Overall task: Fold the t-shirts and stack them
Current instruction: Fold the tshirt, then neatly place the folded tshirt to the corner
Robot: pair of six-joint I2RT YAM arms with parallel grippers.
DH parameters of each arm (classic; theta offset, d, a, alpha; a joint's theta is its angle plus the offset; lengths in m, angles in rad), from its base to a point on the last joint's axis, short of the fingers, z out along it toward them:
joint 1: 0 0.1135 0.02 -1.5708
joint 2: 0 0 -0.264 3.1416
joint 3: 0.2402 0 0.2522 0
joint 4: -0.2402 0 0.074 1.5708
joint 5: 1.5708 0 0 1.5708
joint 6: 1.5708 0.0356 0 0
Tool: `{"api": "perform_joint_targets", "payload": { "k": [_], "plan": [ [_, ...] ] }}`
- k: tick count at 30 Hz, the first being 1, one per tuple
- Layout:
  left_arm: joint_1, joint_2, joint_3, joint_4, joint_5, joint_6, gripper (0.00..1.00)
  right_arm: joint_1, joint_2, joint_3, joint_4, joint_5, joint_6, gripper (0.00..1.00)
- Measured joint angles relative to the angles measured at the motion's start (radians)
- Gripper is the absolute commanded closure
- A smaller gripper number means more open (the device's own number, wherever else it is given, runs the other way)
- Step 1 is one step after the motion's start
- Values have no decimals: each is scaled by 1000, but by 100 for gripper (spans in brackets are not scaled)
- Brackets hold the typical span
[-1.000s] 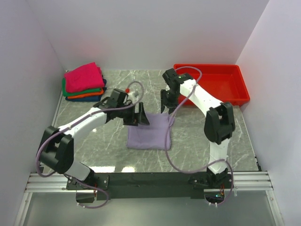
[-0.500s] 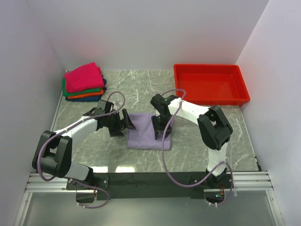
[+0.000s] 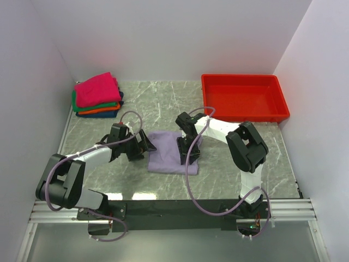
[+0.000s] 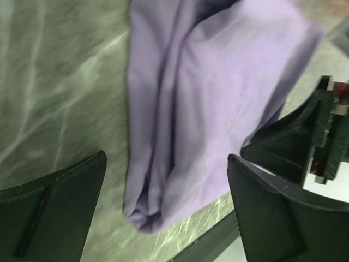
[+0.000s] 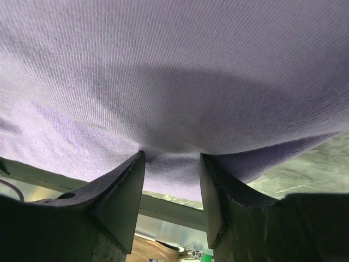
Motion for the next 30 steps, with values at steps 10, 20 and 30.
{"api": "perform_joint_targets", "payload": {
  "k": [10,20,30],
  "plan": [
    [2,101,-85,378,130,-15,1,-5,-3,-13,14,-12,-2,48],
    [-34,212,-98,610,208,-23,1,-5,-16,-28,27,-12,-3,49],
    [-183,280,0,578,179,-17,1,-5,-16,-28,26,-13,-3,49]
  ]
}}
